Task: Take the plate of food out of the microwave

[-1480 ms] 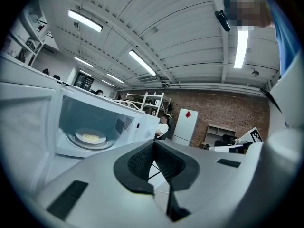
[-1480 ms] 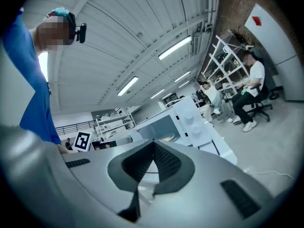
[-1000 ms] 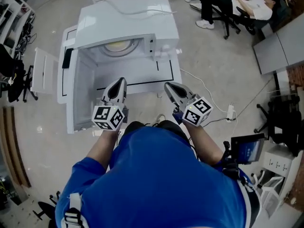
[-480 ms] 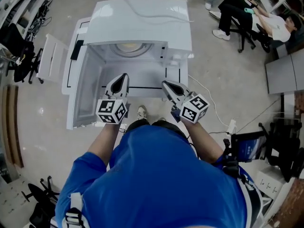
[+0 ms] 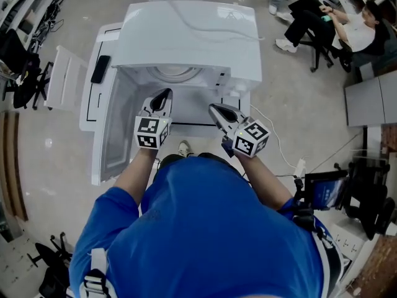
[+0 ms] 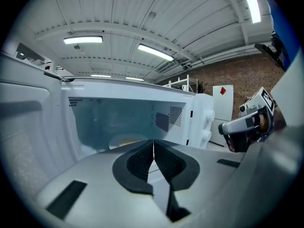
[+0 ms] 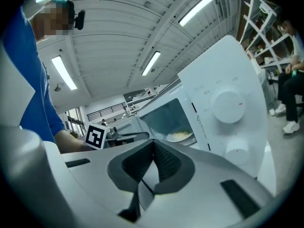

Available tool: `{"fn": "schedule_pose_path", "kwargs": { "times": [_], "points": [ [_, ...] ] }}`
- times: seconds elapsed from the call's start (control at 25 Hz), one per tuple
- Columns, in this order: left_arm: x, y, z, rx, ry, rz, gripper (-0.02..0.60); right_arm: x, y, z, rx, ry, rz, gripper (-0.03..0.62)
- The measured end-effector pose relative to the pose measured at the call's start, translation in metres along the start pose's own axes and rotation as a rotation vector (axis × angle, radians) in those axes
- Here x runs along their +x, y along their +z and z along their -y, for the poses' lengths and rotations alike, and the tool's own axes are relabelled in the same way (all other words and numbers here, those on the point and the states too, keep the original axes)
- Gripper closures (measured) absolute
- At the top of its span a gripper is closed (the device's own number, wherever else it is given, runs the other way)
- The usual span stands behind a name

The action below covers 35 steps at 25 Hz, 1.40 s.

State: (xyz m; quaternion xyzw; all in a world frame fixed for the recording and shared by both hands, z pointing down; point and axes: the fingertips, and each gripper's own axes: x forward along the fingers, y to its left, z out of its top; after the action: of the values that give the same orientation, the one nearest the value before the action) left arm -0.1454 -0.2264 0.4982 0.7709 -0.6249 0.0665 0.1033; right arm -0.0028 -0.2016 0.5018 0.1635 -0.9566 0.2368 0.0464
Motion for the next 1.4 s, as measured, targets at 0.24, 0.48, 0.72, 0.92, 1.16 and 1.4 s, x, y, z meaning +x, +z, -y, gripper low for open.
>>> {"fn": "schedule_pose_path", "kwargs": {
  "times": [0.24, 0.48, 0.72, 0.92, 1.16, 1.4],
  "points": [
    [0.034, -0.015, -0.011, 0.121, -0.028, -0.067, 0.569, 0.019, 0.000, 0.009, 0.000, -0.007, -0.014, 0.597],
    [0.058, -0.035, -0.016, 0.297, -0.057, -0.169, 0.497, 0.026, 0.004, 0.013, 0.008, -0.013, -0.013, 0.597],
    [0.074, -0.043, -0.022, 0.503, -0.056, -0.247, 0.489, 0.026, 0.002, 0.014, 0.018, -0.018, -0.017, 0.597],
    [0.087, -0.051, -0.019, 0.733, -0.103, -0.311, 0.489, 0.024, 0.001, 0.015, 0.025, -0.025, -0.016, 0.597],
    [0.096, -0.063, -0.016, 0.921, -0.155, -0.394, 0.489, 0.020, 0.002, 0.014, 0.027, -0.032, -0.007, 0.597],
    [0.105, -0.071, -0.016, 1.064, -0.183, -0.442, 0.490, 0.017, 0.006, 0.019, 0.027, -0.045, 0.012, 0.597]
  ]
}}
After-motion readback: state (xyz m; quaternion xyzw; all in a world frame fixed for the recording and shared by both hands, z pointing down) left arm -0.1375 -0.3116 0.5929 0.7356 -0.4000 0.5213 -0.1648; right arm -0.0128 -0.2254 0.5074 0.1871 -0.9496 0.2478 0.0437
